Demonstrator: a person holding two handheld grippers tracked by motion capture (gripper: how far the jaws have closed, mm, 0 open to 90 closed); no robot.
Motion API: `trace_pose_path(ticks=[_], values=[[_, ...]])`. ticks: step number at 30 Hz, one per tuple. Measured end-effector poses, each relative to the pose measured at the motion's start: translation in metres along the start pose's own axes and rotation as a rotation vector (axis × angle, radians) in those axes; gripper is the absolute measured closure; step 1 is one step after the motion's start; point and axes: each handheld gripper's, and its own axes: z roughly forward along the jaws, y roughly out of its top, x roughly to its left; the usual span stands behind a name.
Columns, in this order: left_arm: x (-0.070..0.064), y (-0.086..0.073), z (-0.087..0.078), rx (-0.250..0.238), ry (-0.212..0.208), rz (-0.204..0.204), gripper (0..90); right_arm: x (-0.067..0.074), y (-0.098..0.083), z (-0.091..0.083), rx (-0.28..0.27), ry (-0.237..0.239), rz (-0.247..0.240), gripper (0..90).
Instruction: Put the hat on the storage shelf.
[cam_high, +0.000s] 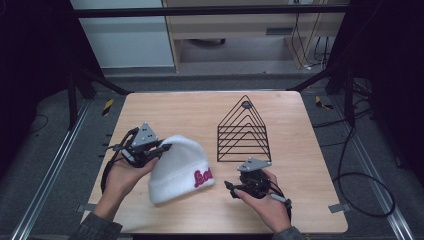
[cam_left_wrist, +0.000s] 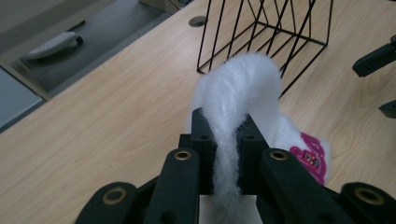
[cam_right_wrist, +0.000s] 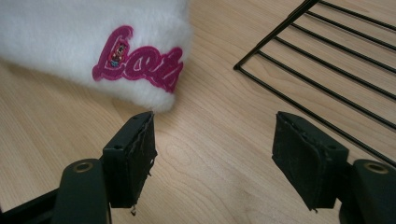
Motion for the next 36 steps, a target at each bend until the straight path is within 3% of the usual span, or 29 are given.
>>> trace_pose_path(ticks=[5, 13, 19, 24, 28, 33, 36], values=[[0.001, 0.02, -0.017, -0.033, -0.009, 0.034, 81.1, -0.003, -0.001, -0.008, -0.014, -0.006, 0.001, 30.2], [0.007, 0.062, -0.038, -0.057, 0.037, 0.101, 81.1, -0.005, 0.004, -0.019, -0.054, -0.024, 0.01, 29.7], [0.018, 0.089, -0.042, -0.084, 0.011, 0.093, 81.1, -0.006, 0.01, -0.032, -0.089, -0.016, 0.015, 28.4], [0.016, 0.104, -0.041, -0.1, -0.008, 0.092, 81.1, -0.006, 0.013, -0.038, -0.1, -0.025, 0.008, 27.7], [0.015, 0.11, -0.041, -0.098, -0.009, 0.107, 81.1, -0.009, 0.016, -0.044, -0.112, -0.032, 0.007, 28.2], [0.017, 0.12, -0.043, -0.126, -0.016, 0.076, 81.1, -0.011, 0.026, -0.057, -0.145, -0.045, -0.002, 28.4], [0.017, 0.128, -0.045, -0.14, -0.014, 0.082, 81.0, -0.013, 0.034, -0.065, -0.153, -0.042, -0.011, 28.8]])
